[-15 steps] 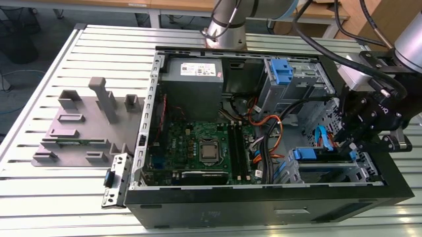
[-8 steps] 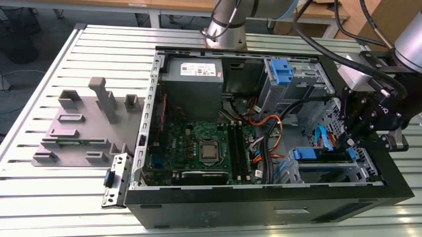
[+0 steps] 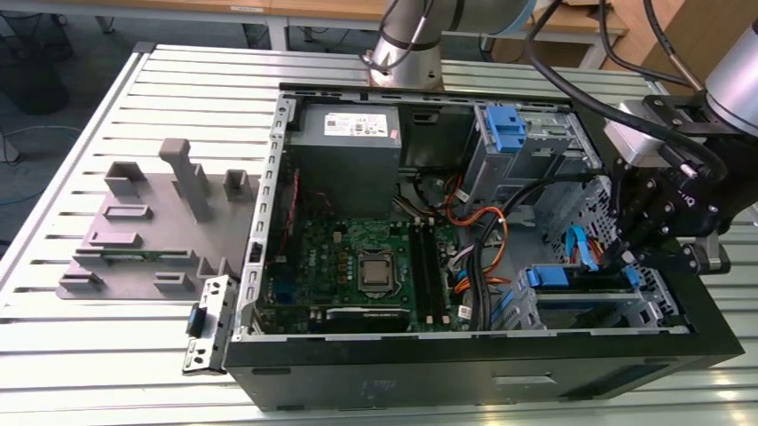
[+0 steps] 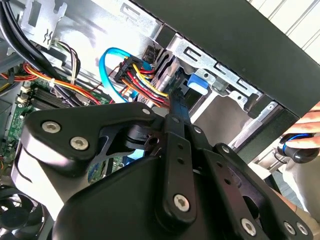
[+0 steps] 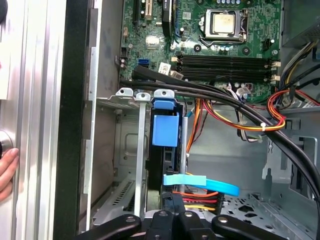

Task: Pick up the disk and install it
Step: 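Insert the second disk wire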

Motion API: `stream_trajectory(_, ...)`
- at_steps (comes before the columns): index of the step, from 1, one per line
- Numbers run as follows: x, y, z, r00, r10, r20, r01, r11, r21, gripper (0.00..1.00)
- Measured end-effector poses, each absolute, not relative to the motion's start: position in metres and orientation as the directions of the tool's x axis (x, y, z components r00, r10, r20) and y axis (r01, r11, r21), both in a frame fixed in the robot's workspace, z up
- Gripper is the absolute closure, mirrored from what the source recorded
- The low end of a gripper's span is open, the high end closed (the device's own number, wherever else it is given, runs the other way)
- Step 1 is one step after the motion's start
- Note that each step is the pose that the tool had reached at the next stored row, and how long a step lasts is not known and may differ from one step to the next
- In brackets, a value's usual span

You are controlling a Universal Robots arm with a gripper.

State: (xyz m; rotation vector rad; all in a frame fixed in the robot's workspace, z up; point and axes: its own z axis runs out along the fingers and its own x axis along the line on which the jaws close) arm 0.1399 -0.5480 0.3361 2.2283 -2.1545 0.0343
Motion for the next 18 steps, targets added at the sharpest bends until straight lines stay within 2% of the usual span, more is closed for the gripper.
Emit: stream_trajectory(18, 0.1399, -0.5480, 0.3344, 0.034, -0.998, 0.044, -0.999, -0.033, 0.015, 0.89)
